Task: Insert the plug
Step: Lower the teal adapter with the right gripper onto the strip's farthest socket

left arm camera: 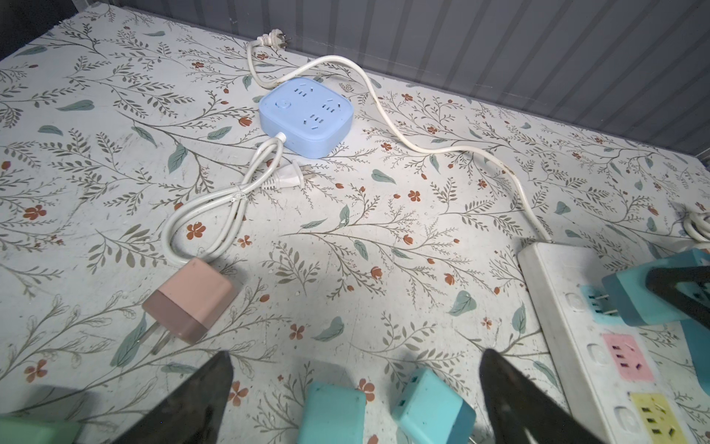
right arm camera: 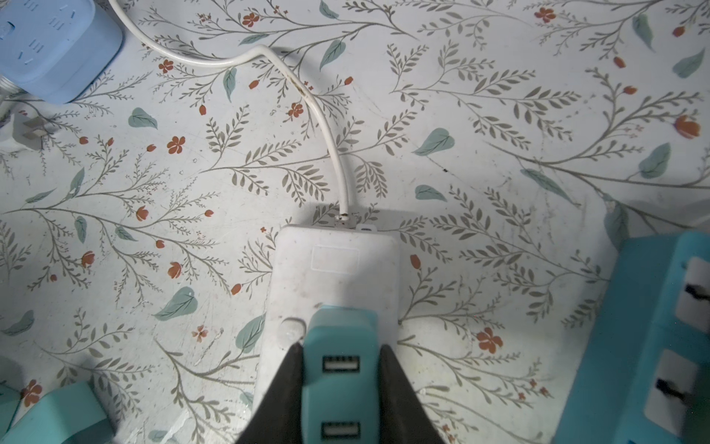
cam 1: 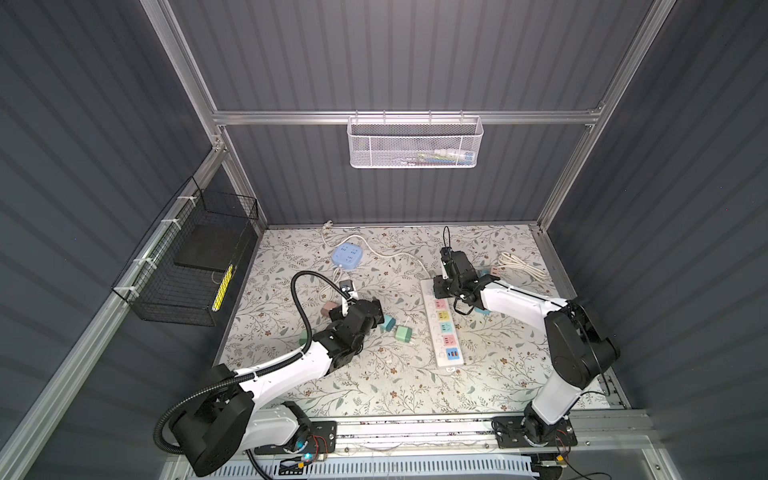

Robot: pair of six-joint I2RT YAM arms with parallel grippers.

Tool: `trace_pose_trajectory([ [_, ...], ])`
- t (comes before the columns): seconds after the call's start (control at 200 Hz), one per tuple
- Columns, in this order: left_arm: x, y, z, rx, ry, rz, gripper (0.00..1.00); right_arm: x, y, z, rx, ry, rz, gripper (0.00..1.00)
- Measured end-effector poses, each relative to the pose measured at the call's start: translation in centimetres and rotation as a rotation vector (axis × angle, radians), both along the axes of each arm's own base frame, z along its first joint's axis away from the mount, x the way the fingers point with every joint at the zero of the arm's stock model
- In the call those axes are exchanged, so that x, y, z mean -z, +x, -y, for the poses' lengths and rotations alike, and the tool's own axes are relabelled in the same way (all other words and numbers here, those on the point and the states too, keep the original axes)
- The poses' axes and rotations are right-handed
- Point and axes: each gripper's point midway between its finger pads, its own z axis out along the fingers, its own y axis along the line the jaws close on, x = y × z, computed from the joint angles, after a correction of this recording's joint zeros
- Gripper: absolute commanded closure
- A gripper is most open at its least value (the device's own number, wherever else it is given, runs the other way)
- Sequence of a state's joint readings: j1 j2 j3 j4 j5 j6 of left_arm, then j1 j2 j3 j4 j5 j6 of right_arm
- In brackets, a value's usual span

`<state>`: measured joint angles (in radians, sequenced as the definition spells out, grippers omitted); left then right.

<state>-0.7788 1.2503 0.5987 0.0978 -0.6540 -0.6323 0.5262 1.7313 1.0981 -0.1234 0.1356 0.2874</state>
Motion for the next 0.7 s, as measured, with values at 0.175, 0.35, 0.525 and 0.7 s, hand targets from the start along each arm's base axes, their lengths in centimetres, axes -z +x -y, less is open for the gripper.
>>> trace_pose_trajectory([
  [0.175, 0.1, 0.0, 0.0, 0.0, 0.002, -0.002, 0.0, 0.8, 0.1, -0.4, -0.006, -0.005, -0.005, 0.85],
  [0.35, 0.2, 0.0, -0.1, 0.0, 0.005, -0.003, 0.0, 0.8, -0.2, -0.7, -0.003, -0.034, 0.007, 0.85],
  [0.525, 0.2, 0.0, -0.1, 0.0, 0.005, -0.003, 0.0, 0.8, -0.4, -1.4, 0.002, -0.095, 0.018, 0.86],
  [0.7, 0.1, -0.1, -0.1, 0.0, 0.004, -0.002, 0.0, 1.6, -0.3, -1.5, 0.015, -0.132, 0.011, 0.86],
])
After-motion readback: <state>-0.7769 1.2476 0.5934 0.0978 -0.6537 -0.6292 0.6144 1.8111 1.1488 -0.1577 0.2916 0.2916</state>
